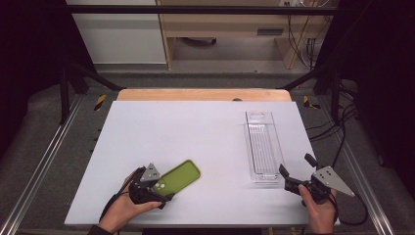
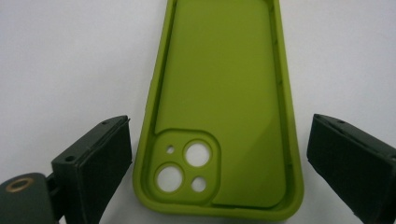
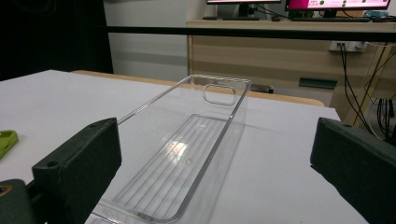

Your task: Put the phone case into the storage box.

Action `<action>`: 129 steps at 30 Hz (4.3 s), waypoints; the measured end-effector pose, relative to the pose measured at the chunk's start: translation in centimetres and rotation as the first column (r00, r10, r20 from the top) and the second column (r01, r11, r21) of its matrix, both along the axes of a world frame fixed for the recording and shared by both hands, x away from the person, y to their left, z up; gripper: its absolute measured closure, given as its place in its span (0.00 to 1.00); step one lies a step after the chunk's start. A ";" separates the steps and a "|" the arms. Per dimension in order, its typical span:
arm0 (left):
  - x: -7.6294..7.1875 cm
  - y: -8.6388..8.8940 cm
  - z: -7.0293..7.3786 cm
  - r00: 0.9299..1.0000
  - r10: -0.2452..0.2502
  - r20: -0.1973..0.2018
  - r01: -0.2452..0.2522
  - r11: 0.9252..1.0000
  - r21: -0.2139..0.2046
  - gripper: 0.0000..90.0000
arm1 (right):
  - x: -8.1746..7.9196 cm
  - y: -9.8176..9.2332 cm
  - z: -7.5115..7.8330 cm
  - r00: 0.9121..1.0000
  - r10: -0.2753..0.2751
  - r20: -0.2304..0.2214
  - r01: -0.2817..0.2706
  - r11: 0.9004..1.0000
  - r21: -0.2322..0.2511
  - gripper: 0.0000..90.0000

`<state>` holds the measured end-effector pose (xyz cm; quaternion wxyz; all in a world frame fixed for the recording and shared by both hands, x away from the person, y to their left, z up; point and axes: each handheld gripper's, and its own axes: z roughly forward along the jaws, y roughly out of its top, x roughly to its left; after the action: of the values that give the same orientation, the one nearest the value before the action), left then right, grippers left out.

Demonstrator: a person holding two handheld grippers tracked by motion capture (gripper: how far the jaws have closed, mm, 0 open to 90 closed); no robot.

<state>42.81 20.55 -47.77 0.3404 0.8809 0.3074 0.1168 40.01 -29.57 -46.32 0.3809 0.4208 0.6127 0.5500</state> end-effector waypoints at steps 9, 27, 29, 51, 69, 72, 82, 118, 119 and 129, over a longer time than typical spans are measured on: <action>0.1 0.0 -0.4 1.000 -0.017 -0.004 0.017 1.000 0.024 0.11 | 0.0 0.0 0.0 1.000 0.001 0.000 -0.001 1.000 -0.001 0.03; -0.1 0.0 0.2 0.999 -0.018 0.027 0.018 1.000 0.018 0.18 | -0.1 0.1 0.0 1.000 0.001 -0.002 -0.001 1.000 -0.006 0.03; 0.0 0.0 0.5 0.999 -0.020 0.044 0.020 1.000 0.017 0.18 | -0.1 0.2 0.0 1.000 0.001 -0.003 -0.001 1.000 -0.005 0.03; 1.0 0.2 6.0 0.986 -0.061 0.157 0.050 0.996 0.072 0.18 | 0.3 6.1 4.9 0.996 0.094 0.002 -0.089 0.950 -0.298 0.05; 1.2 0.0 8.9 0.974 -0.098 0.207 0.075 0.990 0.116 0.18 | 3.1 15.8 7.5 0.949 0.297 -0.103 -0.306 0.796 -0.522 0.07; 1.1 -0.1 9.1 0.973 -0.099 0.209 0.074 0.990 0.123 0.18 | 3.2 16.9 7.4 0.938 0.323 -0.123 -0.333 0.752 -0.569 0.07; 0.9 -0.7 10.4 0.967 -0.120 0.225 0.082 0.982 0.171 0.18 | 3.4 19.5 7.0 0.889 0.412 -0.198 -0.430 0.607 -0.668 0.08; 0.9 -3.2 9.4 0.963 -0.176 0.205 0.123 0.961 0.248 0.18 | 2.9 23.5 6.1 0.803 0.521 -0.289 -0.532 0.411 -0.740 0.17; 0.9 -3.2 9.4 0.963 -0.179 0.202 0.125 0.959 0.253 0.18 | 2.8 23.6 6.0 0.802 0.520 -0.293 -0.534 0.406 -0.742 0.18; 0.8 -3.4 9.2 0.962 -0.191 0.195 0.137 0.956 0.260 0.18 | 2.4 24.2 5.8 0.789 0.535 -0.301 -0.538 0.365 -0.760 0.30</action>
<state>43.58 17.15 -38.60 0.2697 0.9204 0.1772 0.2205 42.43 -5.33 -40.57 0.3292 -0.0261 0.8965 0.2954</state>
